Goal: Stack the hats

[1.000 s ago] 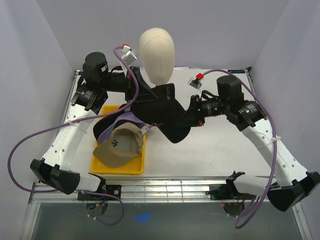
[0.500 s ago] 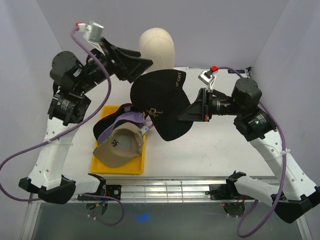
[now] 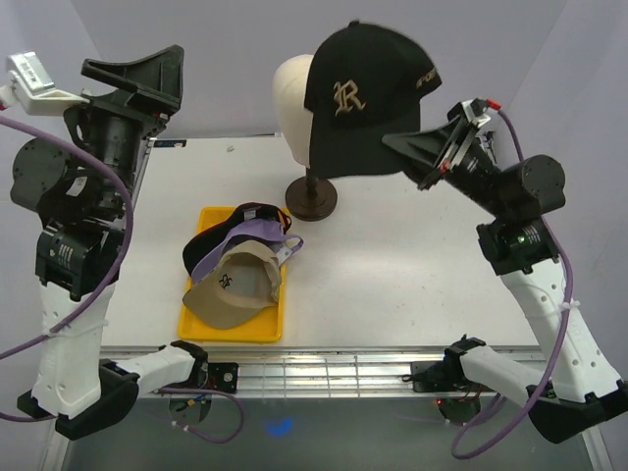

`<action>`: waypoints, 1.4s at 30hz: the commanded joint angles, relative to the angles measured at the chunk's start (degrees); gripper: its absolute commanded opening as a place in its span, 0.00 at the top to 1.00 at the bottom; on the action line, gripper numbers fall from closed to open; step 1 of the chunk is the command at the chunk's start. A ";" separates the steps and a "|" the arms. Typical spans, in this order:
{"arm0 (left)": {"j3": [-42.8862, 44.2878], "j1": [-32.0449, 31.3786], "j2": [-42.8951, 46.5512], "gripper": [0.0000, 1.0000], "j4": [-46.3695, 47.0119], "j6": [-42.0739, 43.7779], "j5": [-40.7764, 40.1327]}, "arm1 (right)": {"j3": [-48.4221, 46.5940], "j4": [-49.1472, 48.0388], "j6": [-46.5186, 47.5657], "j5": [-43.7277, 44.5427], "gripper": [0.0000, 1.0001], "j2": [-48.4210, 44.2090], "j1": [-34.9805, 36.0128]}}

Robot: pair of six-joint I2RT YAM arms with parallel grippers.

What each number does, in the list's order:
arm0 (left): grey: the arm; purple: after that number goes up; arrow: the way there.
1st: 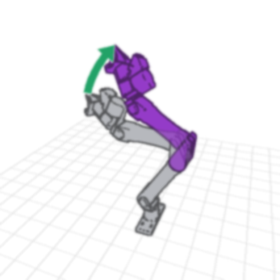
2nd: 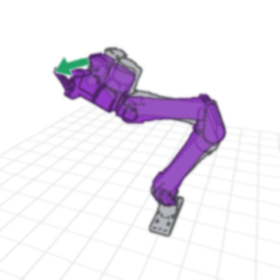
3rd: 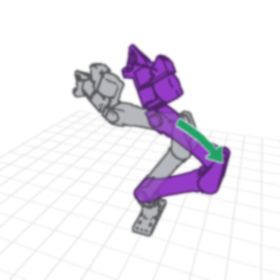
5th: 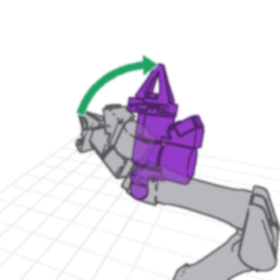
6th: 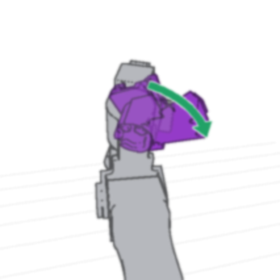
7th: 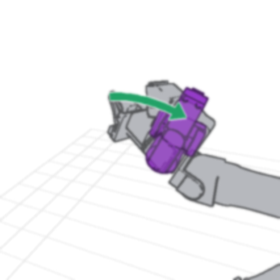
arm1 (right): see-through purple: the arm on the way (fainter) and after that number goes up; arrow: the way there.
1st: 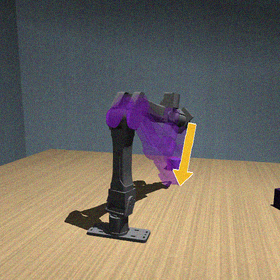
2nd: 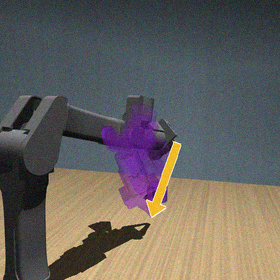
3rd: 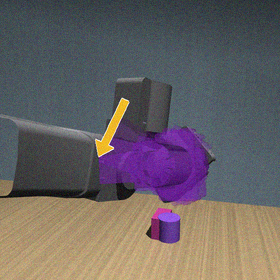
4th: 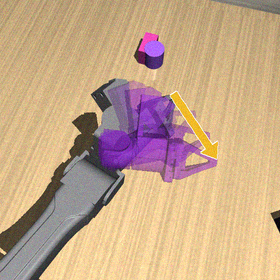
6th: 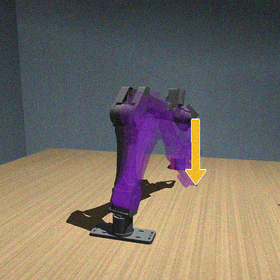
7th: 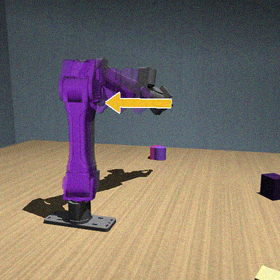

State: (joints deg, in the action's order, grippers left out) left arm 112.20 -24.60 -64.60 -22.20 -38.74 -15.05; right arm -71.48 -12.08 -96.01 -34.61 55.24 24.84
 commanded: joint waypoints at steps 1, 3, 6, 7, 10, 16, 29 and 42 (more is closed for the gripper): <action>-3.04 -0.10 -1.32 0.02 -4.70 -1.78 -5.60 | -10.41 -8.32 -9.71 10.35 0.92 4.86 -2.86; -3.83 -0.10 -0.97 0.02 -5.31 -1.07 -6.30 | -17.85 -7.88 -12.43 12.80 0.92 10.13 -5.14; -5.41 -0.10 -0.09 0.02 -5.84 -0.81 -7.10 | -30.06 -3.32 -14.72 15.18 0.92 18.65 -8.49; -5.68 -0.10 0.17 0.02 -5.75 -0.81 -7.19 | -32.82 -3.22 -15.69 15.45 0.92 23.63 -8.58; -6.47 -0.10 0.09 0.02 -6.01 -0.11 -6.40 | -48.01 -2.34 -19.28 13.17 0.92 36.62 -8.41; -7.87 -0.10 -0.35 0.02 -6.11 0.77 -5.35 | -60.98 -3.99 -24.31 8.78 0.92 51.27 -6.83; -11.30 -0.10 -1.14 0.02 -5.40 0.95 -2.53 | -53.16 -16.22 -24.23 -1.24 0.92 56.64 -2.34; -13.94 -0.10 -0.79 0.02 -5.22 1.30 -1.92 | -28.81 -35.64 -29.06 -4.50 0.92 48.21 -3.04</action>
State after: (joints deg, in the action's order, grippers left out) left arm 98.80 -24.60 -66.22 -27.81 -38.37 -17.80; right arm -101.21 -37.34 -114.04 -37.98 107.72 22.28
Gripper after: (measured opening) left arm 0.975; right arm 0.111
